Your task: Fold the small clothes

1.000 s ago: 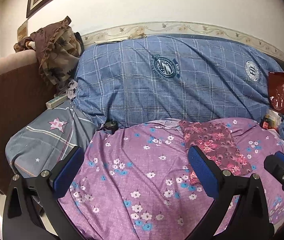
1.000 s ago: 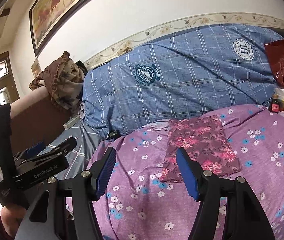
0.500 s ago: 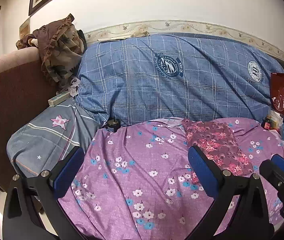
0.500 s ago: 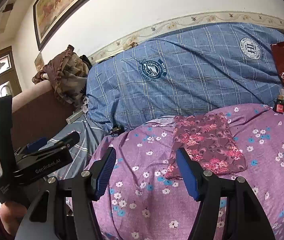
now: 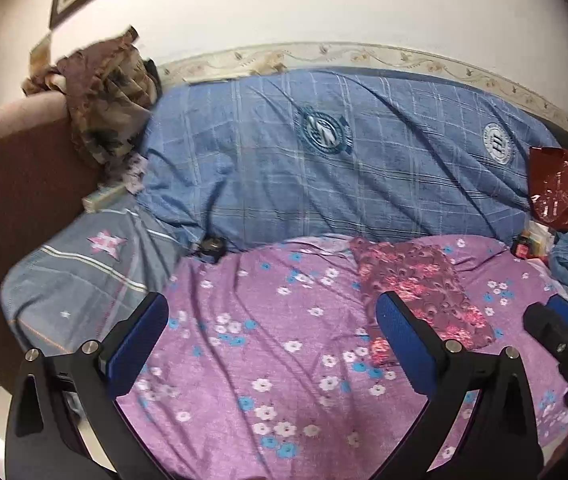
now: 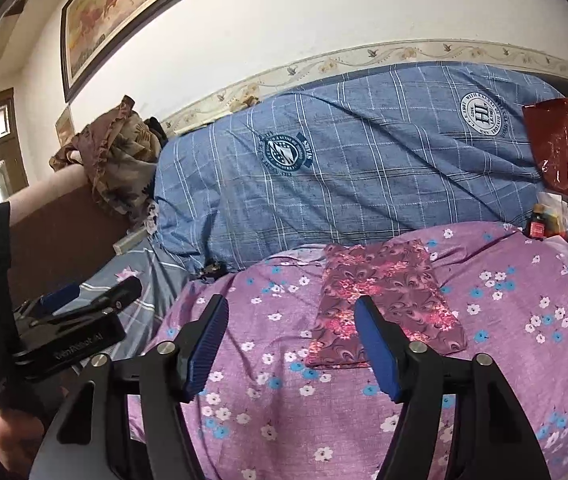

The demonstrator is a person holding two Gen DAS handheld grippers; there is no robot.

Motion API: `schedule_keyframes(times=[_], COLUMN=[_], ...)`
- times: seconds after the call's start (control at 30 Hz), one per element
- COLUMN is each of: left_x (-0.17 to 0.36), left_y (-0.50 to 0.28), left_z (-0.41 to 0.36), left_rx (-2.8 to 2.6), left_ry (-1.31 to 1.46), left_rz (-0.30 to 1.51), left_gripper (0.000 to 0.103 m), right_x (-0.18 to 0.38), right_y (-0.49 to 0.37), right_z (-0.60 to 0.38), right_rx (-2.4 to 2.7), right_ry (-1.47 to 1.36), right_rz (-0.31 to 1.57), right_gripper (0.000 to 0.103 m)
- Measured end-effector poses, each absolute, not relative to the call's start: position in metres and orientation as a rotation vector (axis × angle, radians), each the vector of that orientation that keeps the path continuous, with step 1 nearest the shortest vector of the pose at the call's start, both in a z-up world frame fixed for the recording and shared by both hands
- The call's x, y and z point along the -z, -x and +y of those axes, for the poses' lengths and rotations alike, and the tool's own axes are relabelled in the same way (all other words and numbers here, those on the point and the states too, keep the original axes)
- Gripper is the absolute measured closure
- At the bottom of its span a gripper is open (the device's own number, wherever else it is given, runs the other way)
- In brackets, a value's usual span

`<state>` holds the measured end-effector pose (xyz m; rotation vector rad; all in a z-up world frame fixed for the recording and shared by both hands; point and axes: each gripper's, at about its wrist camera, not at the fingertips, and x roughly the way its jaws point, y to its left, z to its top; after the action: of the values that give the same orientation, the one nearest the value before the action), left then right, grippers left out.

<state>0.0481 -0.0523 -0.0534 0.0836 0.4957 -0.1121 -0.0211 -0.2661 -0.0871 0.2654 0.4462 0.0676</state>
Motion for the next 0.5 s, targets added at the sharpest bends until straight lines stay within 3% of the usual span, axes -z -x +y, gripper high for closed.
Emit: schedule_keyframes(times=[0.27, 0.5], left_x=[0.128, 0.174], left_y=[-0.129, -0.192], left_z=[-0.085, -0.128], left_rx=[0.172, 0.18], left_ry=[-0.096, -0.122], left_rz=[0.748, 0.779], left_gripper=[0.0, 0.0], right_x=[0.154, 0.201], right_y=[-0.037, -0.11], right_z=[-0.337, -0.369], right_rx=[0.06, 0.135], right_ry=[-0.364, -0.336], right_rz=[0.604, 0.732], right_gripper=[0.032, 0.036])
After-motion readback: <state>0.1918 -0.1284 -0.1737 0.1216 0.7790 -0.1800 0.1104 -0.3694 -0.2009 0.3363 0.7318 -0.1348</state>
